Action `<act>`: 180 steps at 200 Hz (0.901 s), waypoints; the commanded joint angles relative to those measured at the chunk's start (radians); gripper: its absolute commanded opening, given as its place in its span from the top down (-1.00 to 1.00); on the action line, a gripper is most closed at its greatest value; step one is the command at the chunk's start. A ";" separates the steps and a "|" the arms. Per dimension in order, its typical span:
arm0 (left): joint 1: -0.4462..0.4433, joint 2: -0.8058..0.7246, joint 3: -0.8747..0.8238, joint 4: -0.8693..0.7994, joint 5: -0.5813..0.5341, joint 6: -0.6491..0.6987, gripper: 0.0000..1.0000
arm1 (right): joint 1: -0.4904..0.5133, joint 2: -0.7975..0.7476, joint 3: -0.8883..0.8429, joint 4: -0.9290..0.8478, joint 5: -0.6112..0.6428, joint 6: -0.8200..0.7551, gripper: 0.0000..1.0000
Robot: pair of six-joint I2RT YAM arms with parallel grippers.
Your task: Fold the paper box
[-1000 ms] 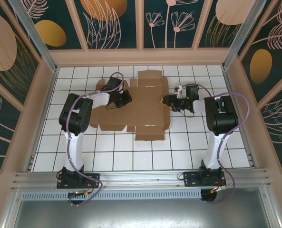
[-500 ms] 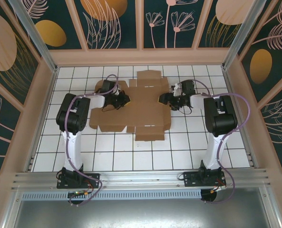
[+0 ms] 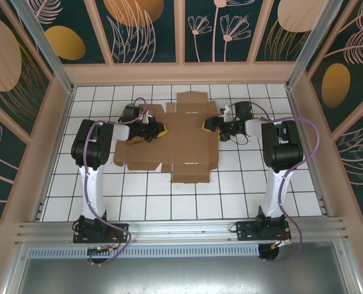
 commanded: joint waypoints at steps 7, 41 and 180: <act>-0.004 0.104 -0.059 -0.136 -0.074 0.006 1.00 | 0.083 0.093 -0.029 0.110 -0.118 0.062 -0.56; -0.005 0.096 -0.068 -0.121 -0.073 -0.006 1.00 | 0.074 0.056 -0.099 0.281 -0.140 0.166 -0.46; -0.006 0.032 -0.081 -0.107 -0.087 -0.018 1.00 | 0.011 -0.094 -0.146 0.147 0.070 0.084 0.25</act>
